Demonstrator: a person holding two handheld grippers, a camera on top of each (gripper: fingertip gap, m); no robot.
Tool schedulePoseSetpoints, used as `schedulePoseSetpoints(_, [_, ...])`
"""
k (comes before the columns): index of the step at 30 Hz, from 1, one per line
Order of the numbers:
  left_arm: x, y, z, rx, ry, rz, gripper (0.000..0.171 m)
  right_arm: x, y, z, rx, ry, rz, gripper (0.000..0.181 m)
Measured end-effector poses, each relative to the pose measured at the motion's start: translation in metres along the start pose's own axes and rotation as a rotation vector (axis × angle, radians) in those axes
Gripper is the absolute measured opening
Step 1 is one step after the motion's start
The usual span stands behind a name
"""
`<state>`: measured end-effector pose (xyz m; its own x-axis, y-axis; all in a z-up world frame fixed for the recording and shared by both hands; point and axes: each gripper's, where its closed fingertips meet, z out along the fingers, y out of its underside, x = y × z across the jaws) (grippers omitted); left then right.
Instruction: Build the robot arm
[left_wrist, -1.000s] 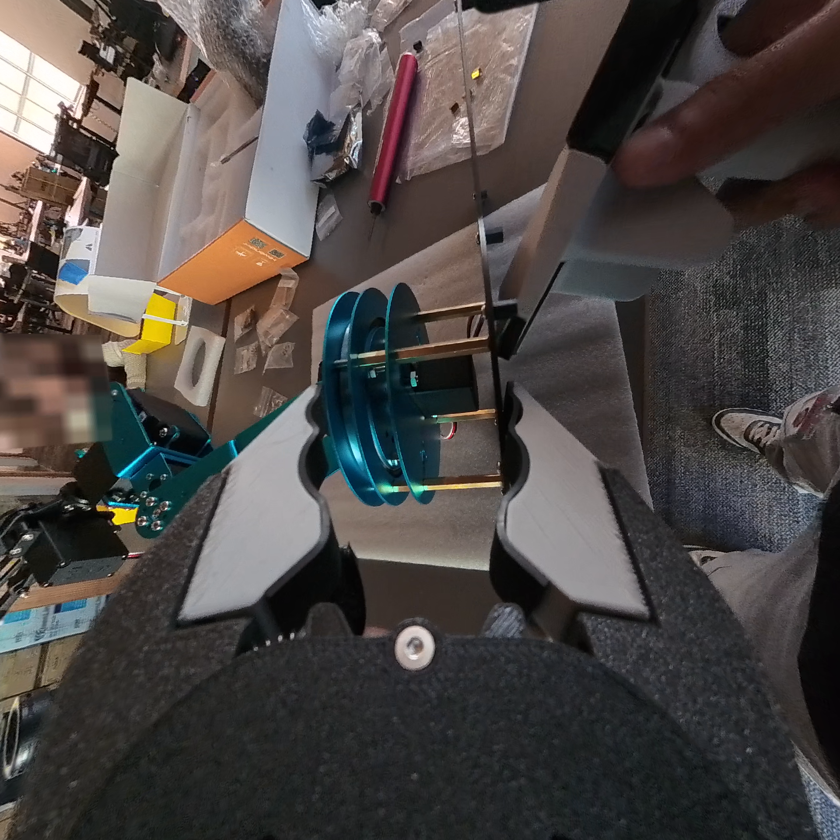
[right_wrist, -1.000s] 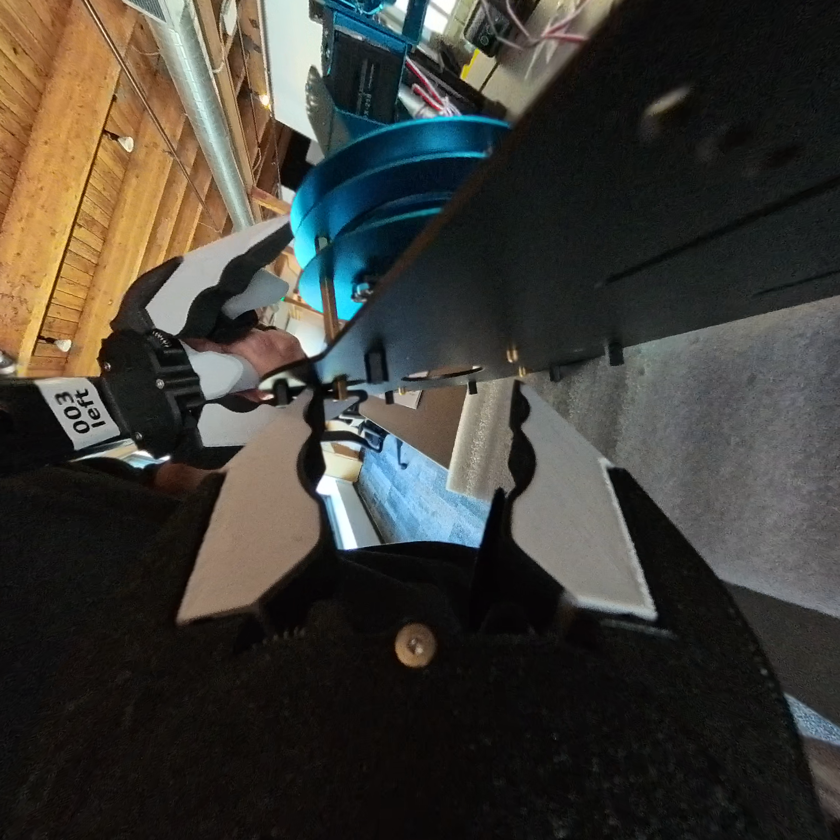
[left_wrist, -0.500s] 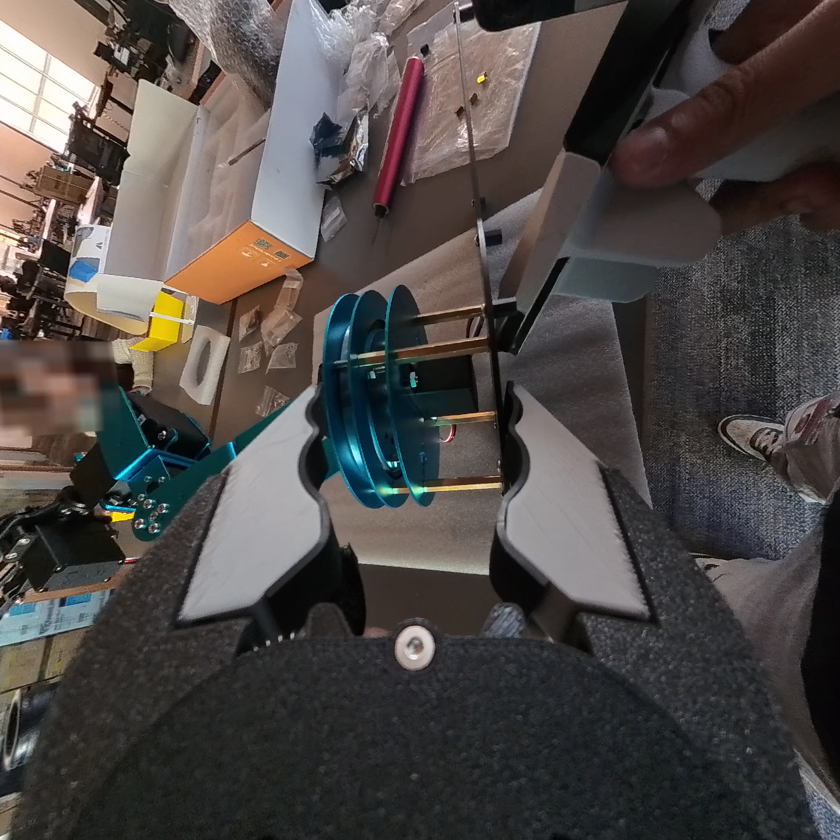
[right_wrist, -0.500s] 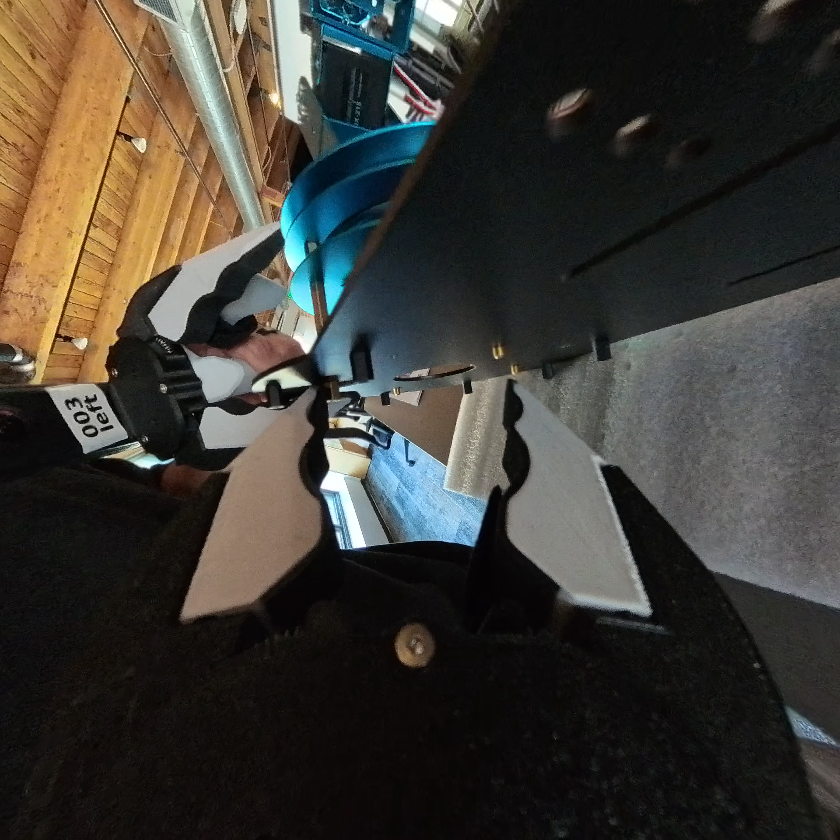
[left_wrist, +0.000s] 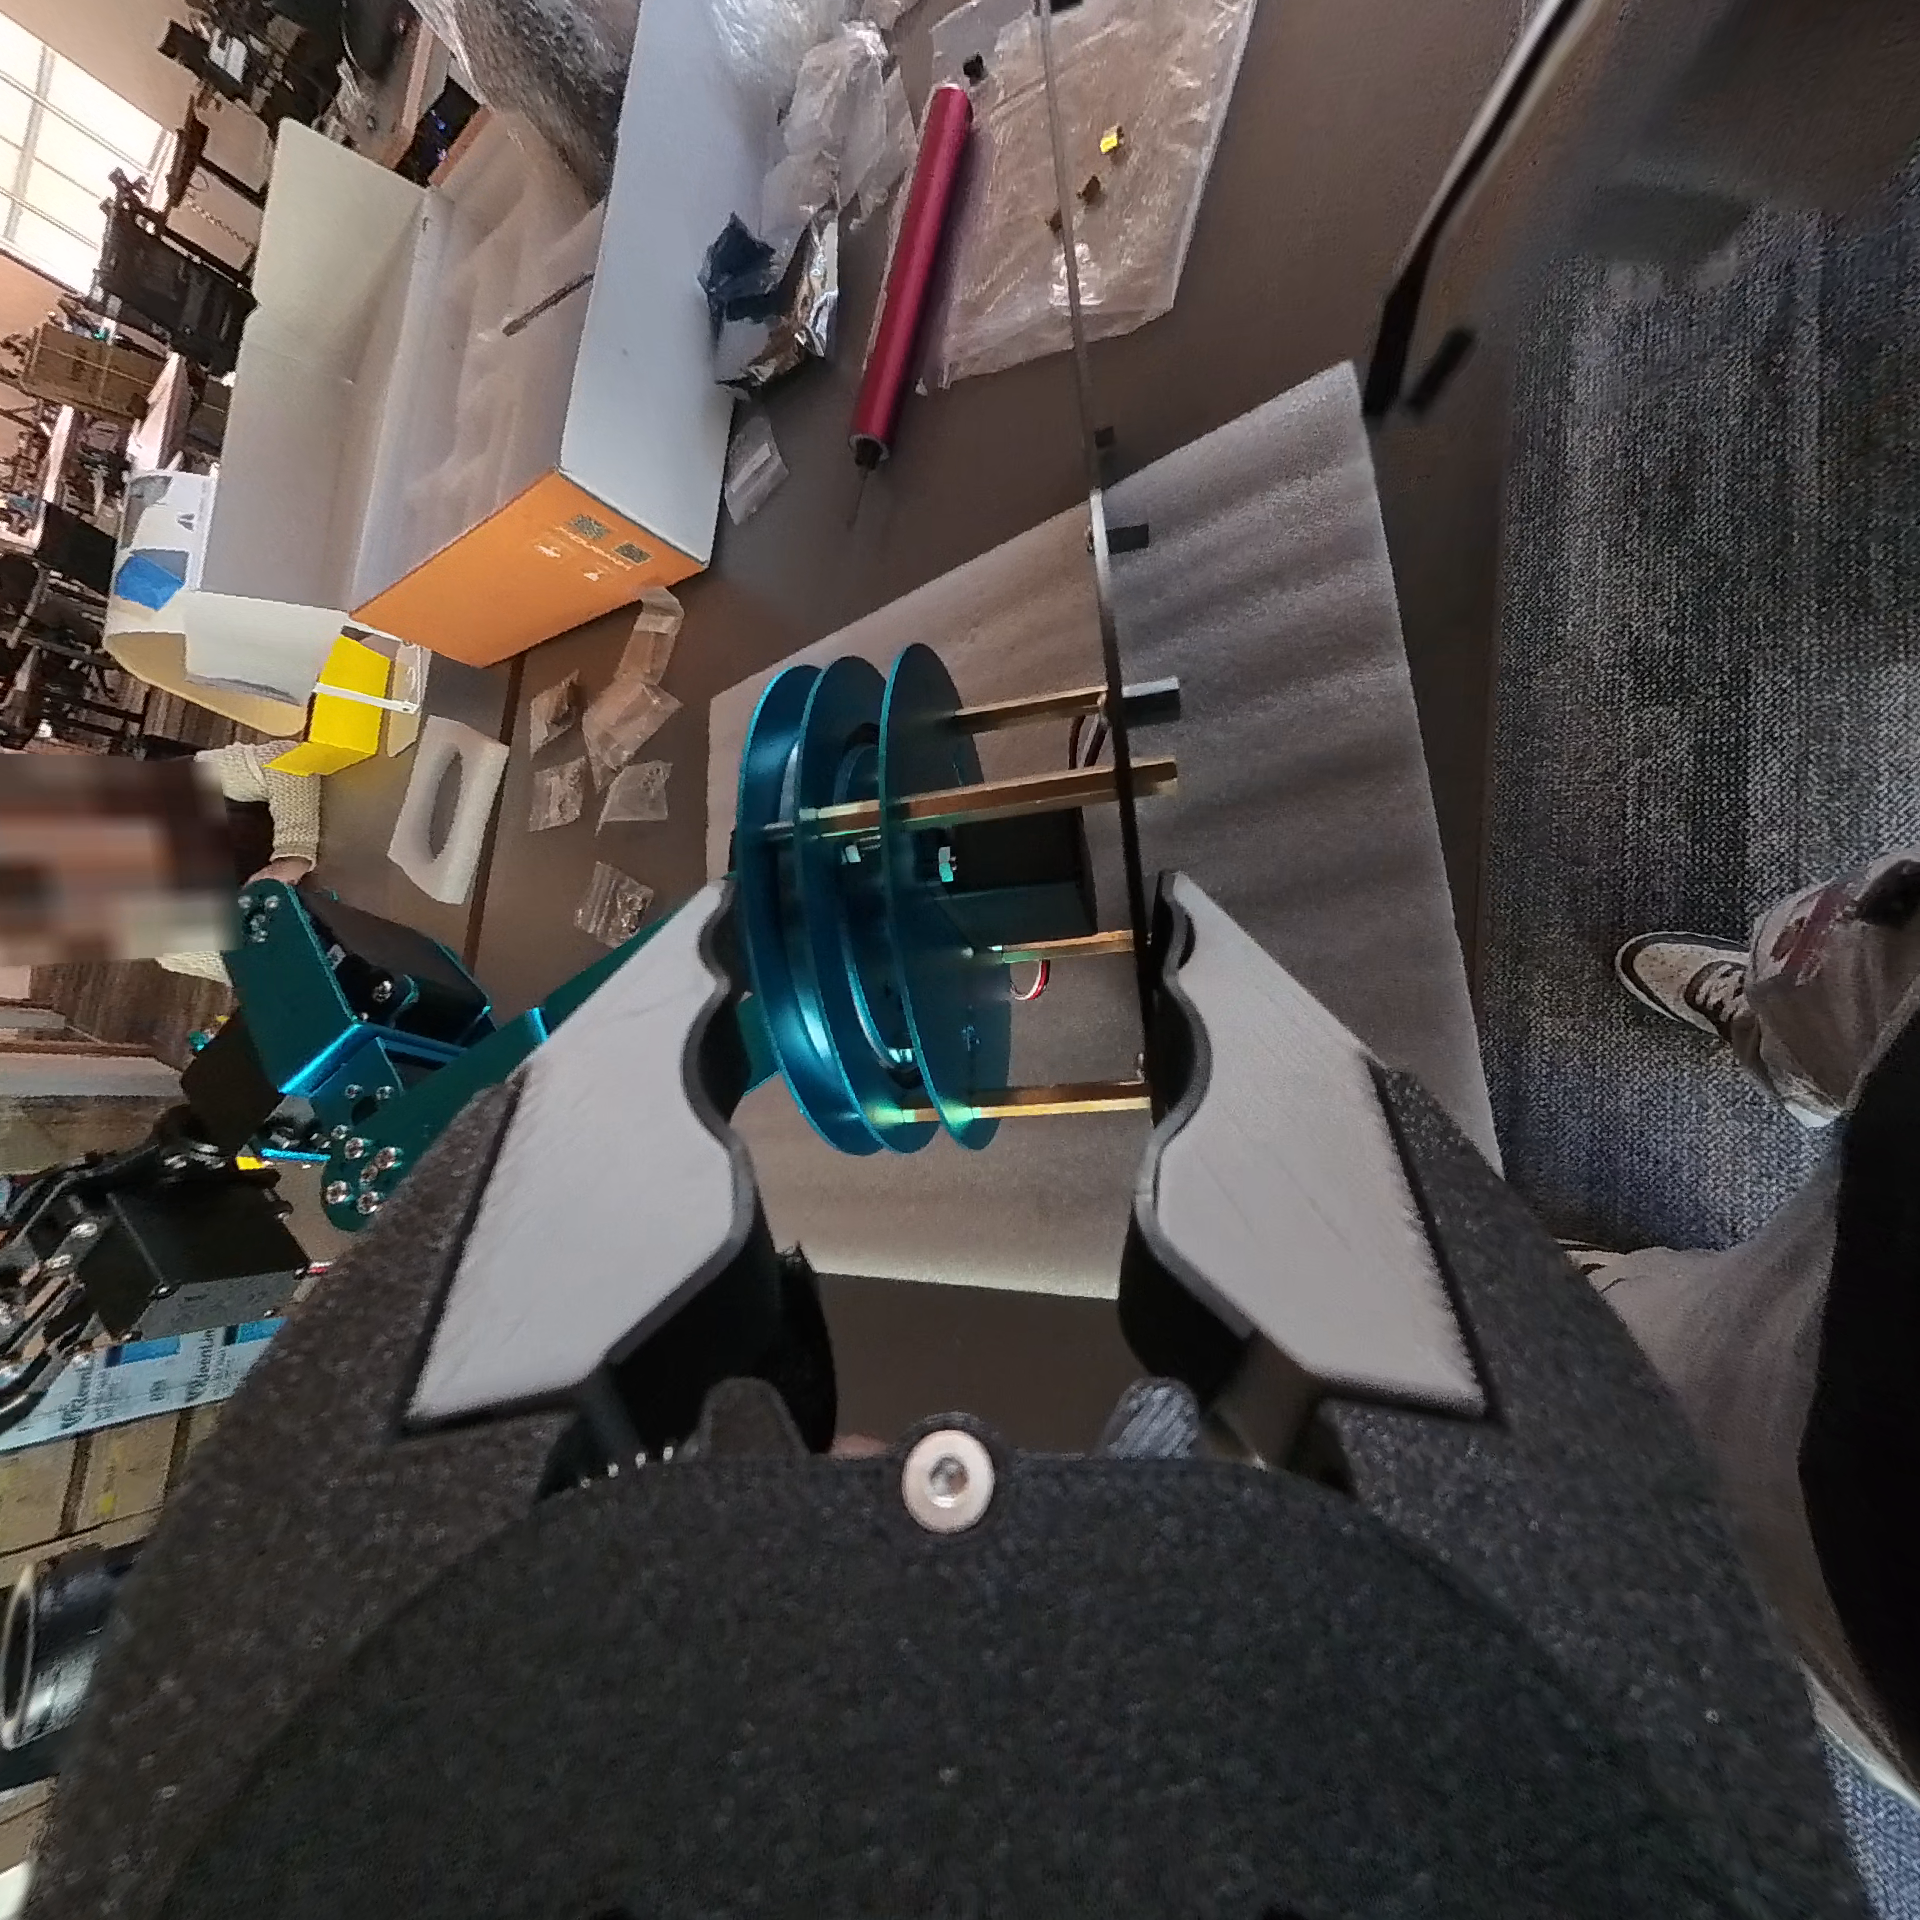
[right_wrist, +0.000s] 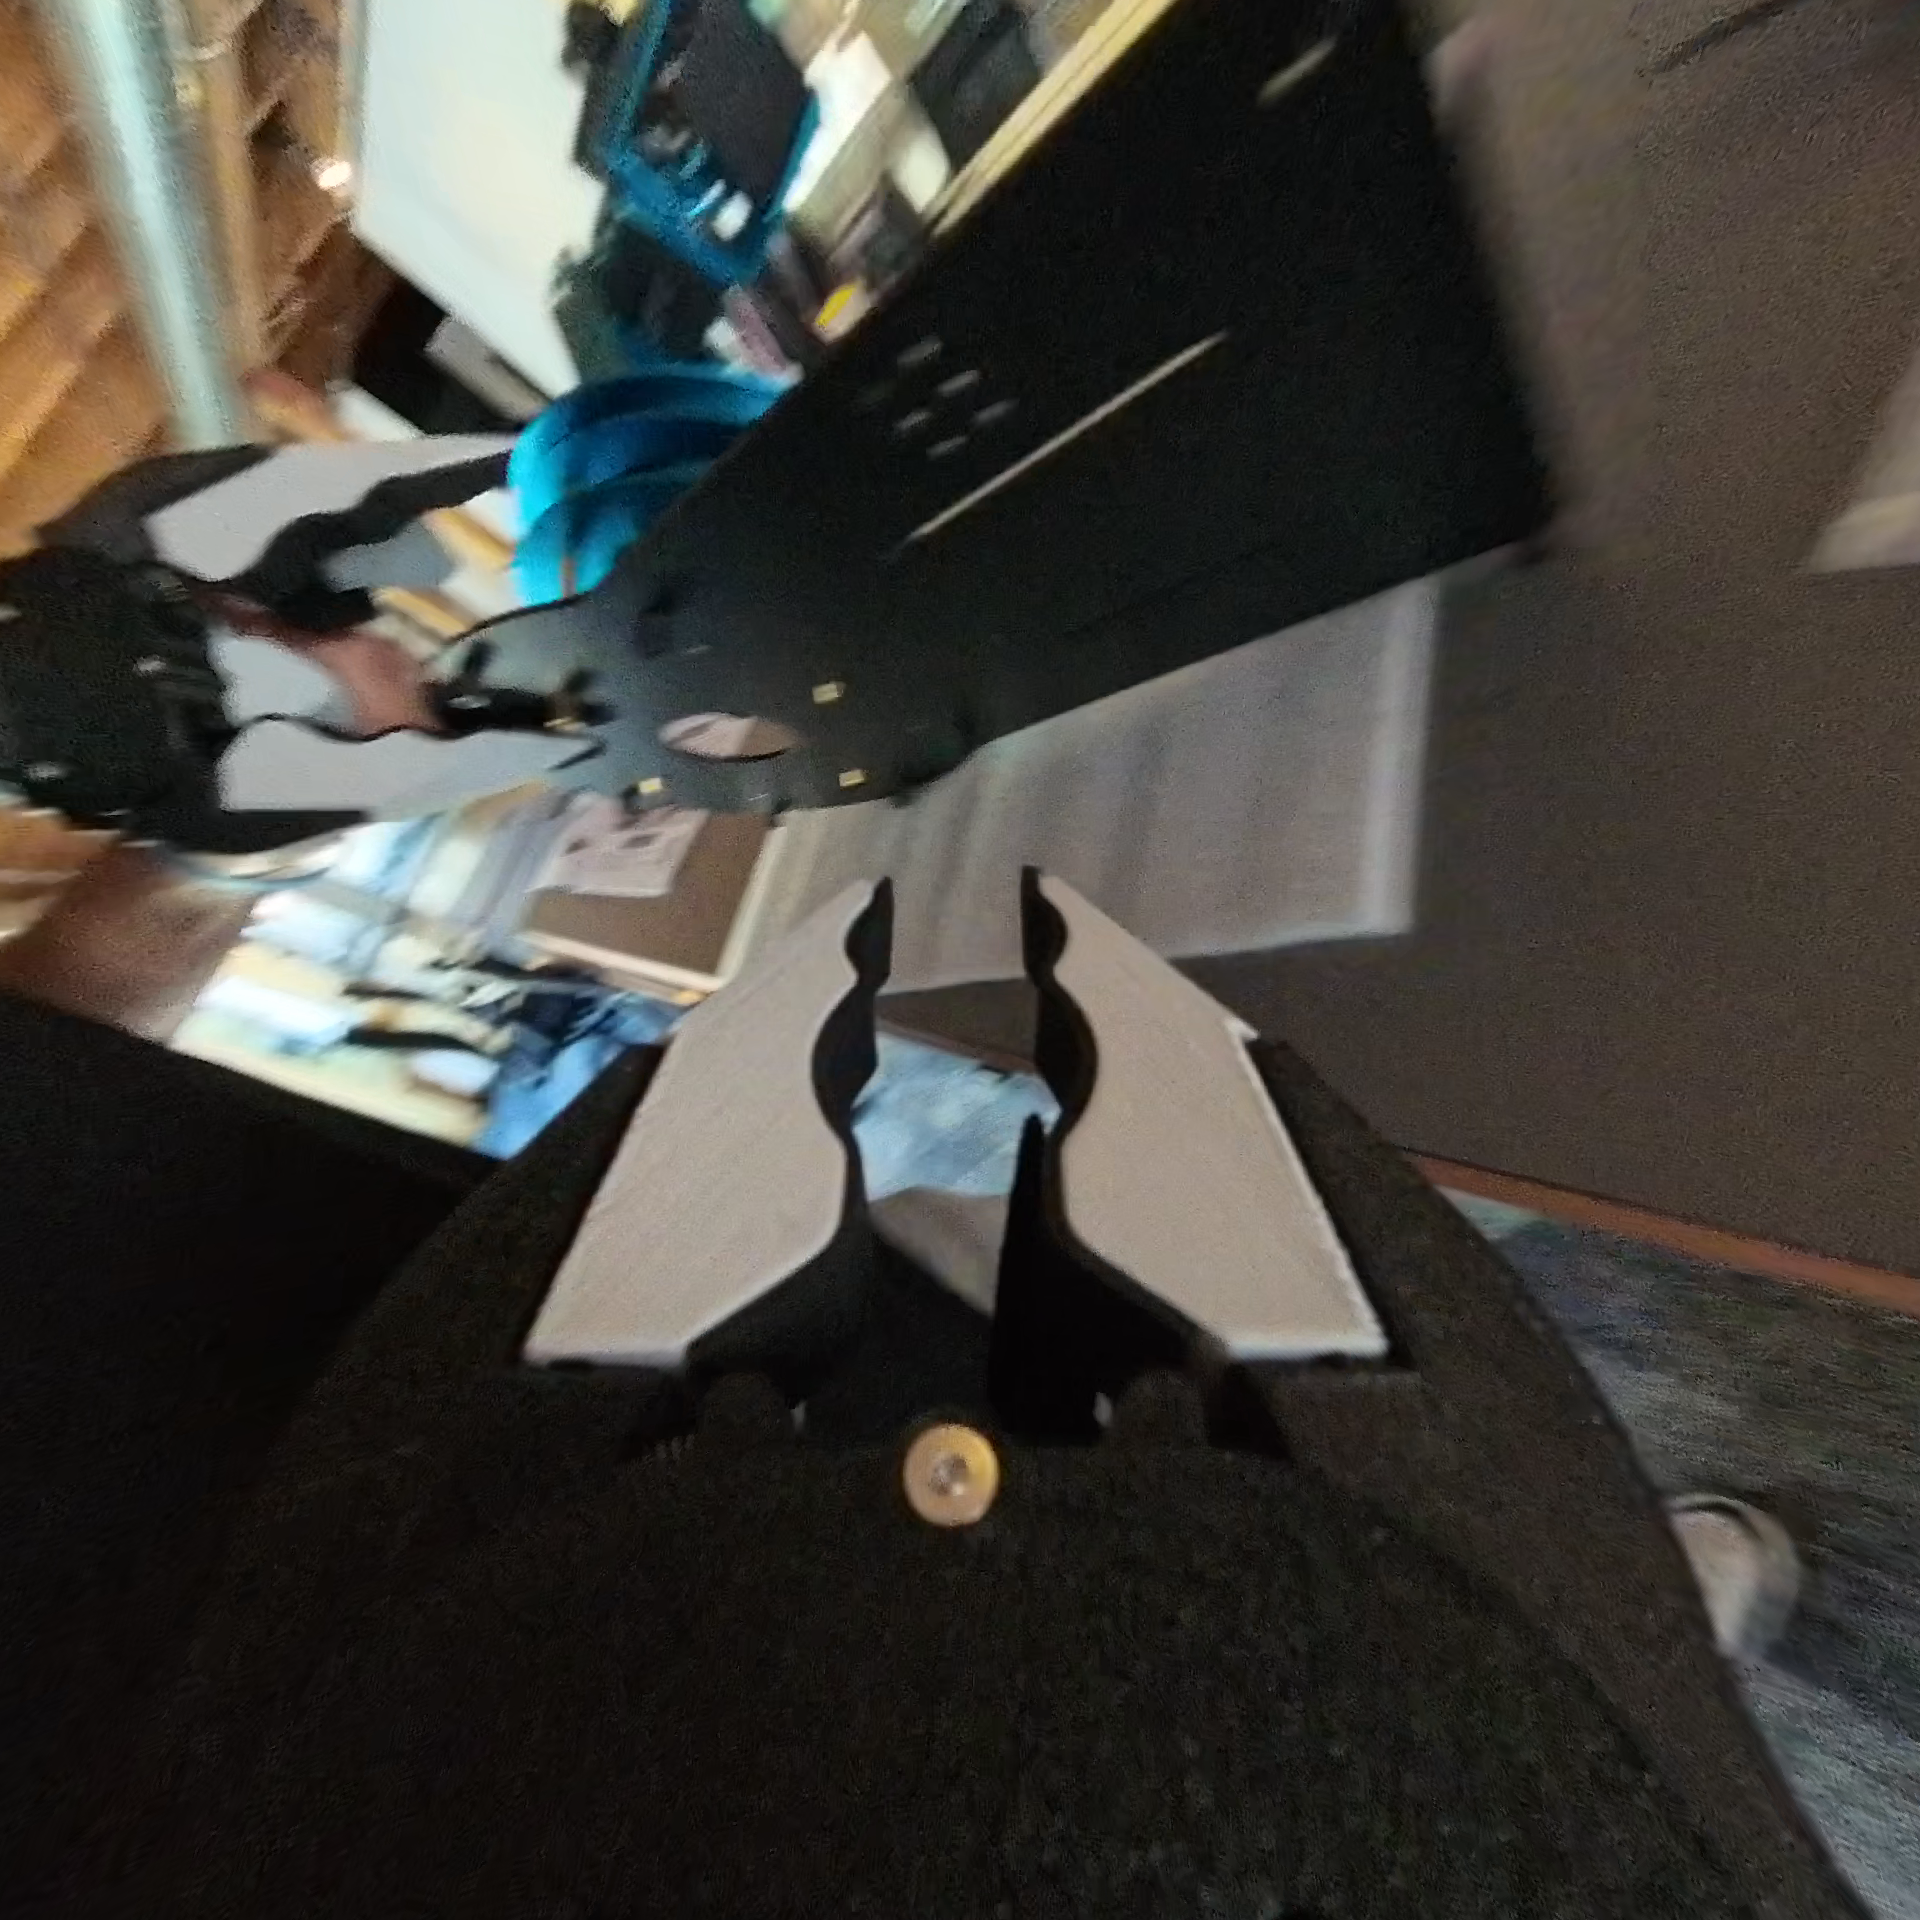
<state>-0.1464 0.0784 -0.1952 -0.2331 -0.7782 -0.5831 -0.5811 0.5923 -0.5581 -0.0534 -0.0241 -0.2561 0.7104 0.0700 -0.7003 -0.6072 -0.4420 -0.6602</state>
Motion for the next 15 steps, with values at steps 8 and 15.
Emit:
schedulePoseSetpoints(8, [0.003,-0.001,-0.001,-0.017,-0.028,0.015,0.078,0.150,-0.084,-0.078,-0.029,0.485,-0.427,0.023])
schedulePoseSetpoints(15, [0.004,0.000,-0.001,-0.040,-0.046,0.005,0.078,0.190,-0.108,-0.033,-0.200,0.602,-0.467,0.023])
